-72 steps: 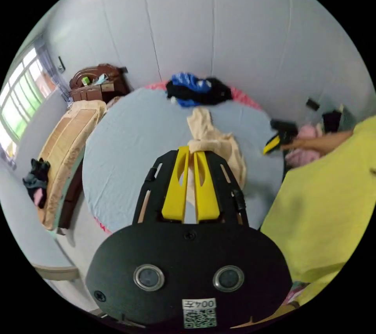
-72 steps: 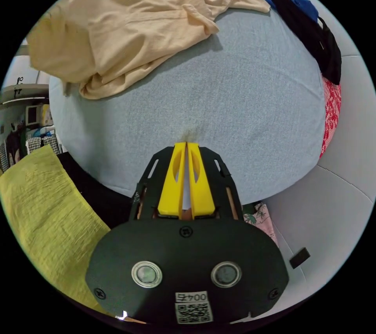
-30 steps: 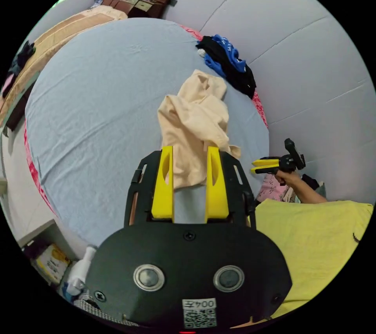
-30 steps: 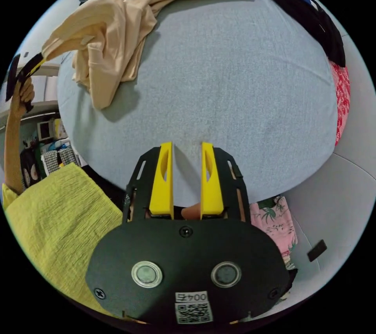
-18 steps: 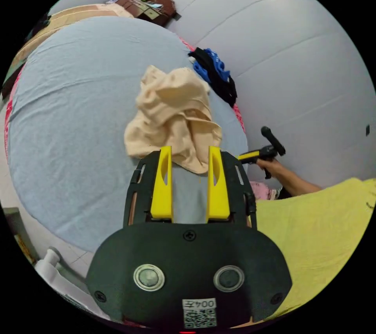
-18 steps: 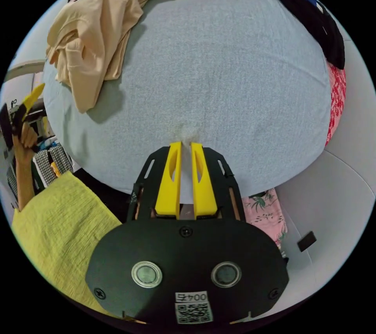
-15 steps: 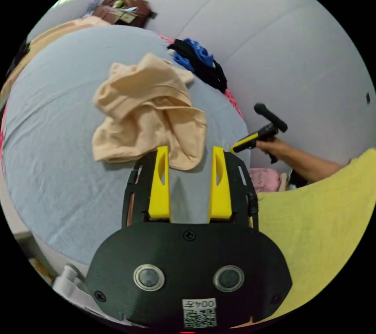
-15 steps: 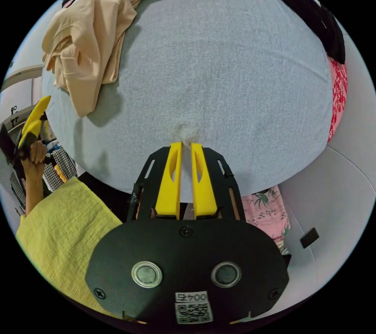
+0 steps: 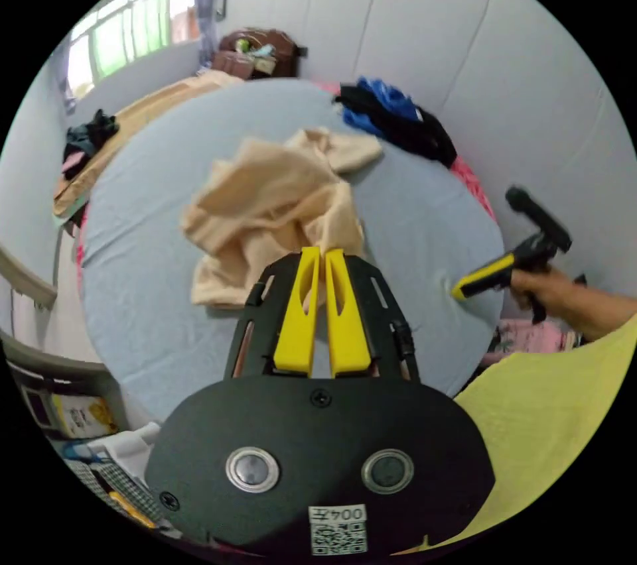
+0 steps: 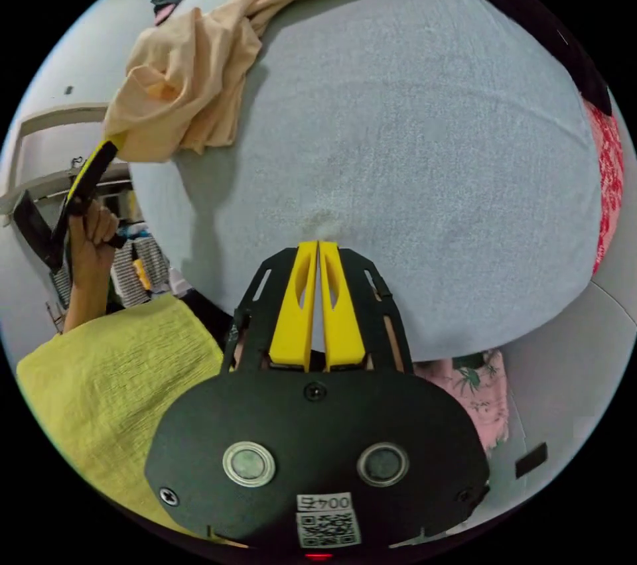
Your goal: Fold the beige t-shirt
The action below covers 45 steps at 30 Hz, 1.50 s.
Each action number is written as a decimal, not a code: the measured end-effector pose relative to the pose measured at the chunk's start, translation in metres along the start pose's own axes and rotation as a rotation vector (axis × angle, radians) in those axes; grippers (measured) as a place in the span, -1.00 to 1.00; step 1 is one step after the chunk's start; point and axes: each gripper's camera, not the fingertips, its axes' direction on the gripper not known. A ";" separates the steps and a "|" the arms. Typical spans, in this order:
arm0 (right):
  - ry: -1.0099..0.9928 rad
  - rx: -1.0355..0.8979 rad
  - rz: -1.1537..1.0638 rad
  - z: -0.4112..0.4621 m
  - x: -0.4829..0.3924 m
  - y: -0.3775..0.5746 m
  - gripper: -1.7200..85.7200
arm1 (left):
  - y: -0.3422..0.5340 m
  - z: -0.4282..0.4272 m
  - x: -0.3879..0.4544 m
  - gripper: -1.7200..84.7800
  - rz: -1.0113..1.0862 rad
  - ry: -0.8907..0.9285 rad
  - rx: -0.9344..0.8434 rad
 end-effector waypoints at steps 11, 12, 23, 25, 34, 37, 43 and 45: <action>-0.578 0.446 -0.359 -0.130 0.039 0.055 -0.98 | -0.185 -0.281 -0.020 -0.92 0.259 0.040 0.450; -0.585 0.467 -0.367 -0.137 0.041 0.058 -0.98 | -0.204 -0.306 -0.016 -0.92 0.298 0.056 0.461; -0.467 0.743 -0.508 -0.247 0.061 0.117 -0.97 | -0.324 -0.454 0.062 -0.93 0.494 0.298 0.524; -0.478 0.750 -0.552 -0.257 0.063 0.123 -0.95 | -0.337 -0.457 0.078 -0.93 0.535 0.366 0.490; -0.572 0.836 -0.544 -0.287 0.094 0.132 -0.77 | -0.352 -0.434 0.154 -0.92 0.843 0.592 0.327; -0.568 0.868 -0.547 -0.294 0.098 0.133 -0.73 | -0.349 -0.429 0.164 -0.92 0.940 0.598 0.289; -0.694 0.874 -0.536 -0.295 0.116 0.114 -0.55 | -0.331 -0.427 0.167 -0.92 1.129 0.732 0.239; -0.712 0.871 -0.562 -0.291 0.114 0.110 -0.54 | -0.319 -0.408 0.162 -0.92 1.117 0.745 0.179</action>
